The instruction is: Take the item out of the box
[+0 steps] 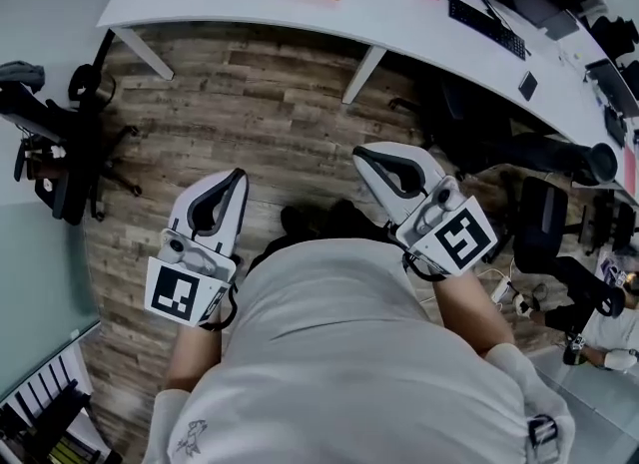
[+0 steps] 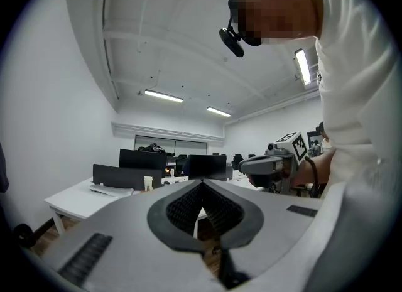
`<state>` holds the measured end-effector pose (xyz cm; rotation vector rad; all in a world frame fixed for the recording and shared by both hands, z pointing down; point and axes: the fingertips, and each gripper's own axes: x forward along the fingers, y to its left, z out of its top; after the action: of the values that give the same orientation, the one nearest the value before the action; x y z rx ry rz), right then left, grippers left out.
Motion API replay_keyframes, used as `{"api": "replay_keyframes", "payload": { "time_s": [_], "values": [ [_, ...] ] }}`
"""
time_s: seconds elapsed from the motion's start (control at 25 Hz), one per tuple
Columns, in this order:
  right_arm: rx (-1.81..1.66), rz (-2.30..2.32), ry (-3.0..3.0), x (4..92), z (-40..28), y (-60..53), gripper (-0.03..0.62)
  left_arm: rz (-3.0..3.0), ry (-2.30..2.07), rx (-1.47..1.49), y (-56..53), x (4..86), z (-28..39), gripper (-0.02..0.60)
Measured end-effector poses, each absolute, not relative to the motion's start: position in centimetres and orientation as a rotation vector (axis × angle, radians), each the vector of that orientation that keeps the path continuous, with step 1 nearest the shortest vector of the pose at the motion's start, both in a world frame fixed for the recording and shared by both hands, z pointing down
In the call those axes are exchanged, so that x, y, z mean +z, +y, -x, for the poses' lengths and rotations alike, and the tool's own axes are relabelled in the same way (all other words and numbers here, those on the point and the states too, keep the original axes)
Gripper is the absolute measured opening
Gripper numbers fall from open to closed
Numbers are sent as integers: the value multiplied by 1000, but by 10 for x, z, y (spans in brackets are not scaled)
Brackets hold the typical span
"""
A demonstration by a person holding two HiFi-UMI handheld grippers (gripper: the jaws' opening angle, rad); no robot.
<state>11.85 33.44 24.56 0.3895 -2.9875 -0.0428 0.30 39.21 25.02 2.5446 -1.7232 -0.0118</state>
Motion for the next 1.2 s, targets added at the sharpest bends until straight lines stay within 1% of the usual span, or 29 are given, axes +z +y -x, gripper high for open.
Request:
{"api": "replay_keyframes", "payload": {
  "time_s": [0.64, 0.96, 1.2],
  "values": [
    [-65, -292, -3008, 255, -58, 299, 3, -2458, -1827, -13, 389, 262, 55, -2],
    [-28, -304, -2991, 268, -40, 241, 3, -2428, -1810, -3, 336, 276, 74, -2],
    [-7, -374, -2977, 277, -36, 172, 3, -2408, -1781, -14, 272, 283, 85, -2]
  ]
}}
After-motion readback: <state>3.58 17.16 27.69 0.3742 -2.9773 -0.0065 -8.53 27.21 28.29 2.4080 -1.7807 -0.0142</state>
